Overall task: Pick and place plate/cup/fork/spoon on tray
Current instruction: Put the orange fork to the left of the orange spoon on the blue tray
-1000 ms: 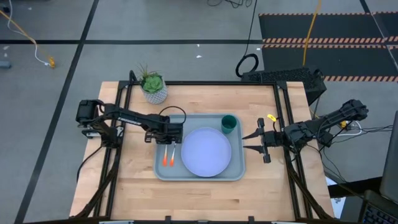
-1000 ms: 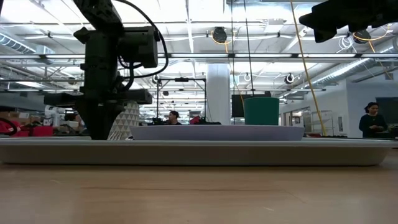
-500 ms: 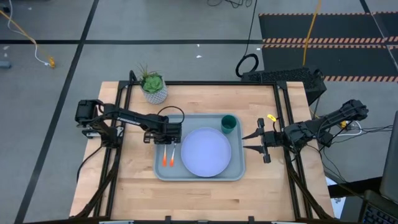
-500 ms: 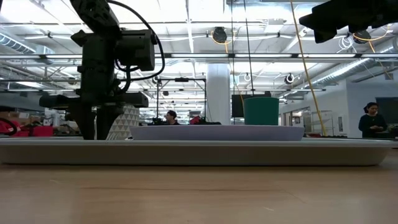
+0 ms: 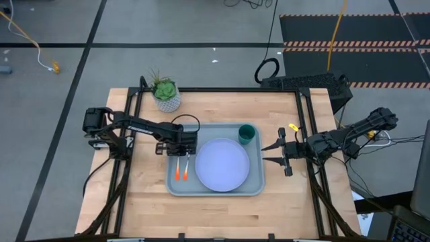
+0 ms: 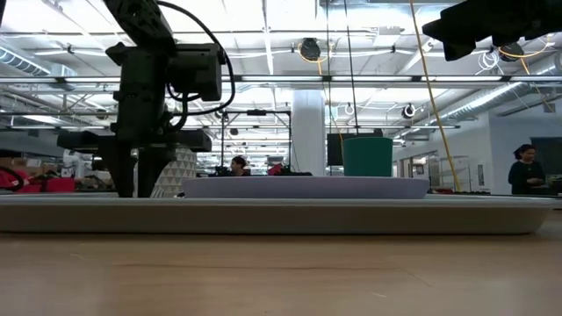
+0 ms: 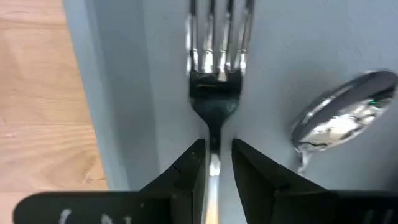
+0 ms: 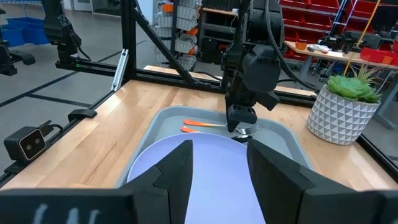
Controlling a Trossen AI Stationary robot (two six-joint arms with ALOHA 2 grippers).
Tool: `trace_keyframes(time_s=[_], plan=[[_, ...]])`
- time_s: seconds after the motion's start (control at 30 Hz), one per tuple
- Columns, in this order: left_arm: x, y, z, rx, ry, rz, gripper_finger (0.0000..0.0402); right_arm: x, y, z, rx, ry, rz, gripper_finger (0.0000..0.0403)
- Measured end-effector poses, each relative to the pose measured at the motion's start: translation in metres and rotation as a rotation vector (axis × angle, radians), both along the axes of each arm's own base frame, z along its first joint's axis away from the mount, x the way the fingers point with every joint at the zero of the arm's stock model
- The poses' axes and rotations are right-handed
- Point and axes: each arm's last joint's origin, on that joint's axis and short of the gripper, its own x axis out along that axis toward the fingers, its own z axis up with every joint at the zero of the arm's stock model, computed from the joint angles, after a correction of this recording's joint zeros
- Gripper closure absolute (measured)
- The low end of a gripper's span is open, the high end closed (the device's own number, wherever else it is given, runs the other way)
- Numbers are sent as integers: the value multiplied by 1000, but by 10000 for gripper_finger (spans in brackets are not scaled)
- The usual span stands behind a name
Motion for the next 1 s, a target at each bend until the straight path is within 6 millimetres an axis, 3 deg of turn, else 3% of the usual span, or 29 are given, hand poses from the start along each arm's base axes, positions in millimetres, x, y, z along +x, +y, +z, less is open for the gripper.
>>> trace_keyframes(time_s=[0.4, 0.73, 1.0], plan=[[6, 0, 6, -15, -23, -1, 320, 0, 0, 0, 0, 1, 0, 259], [-6, -1, 7, -22, 93, 0, 320, 0, 0, 0, 3, 2, 0, 259], [-3, -1, 7, -30, 58, -10, 320, 0, 0, 0, 1, 2, 0, 259]])
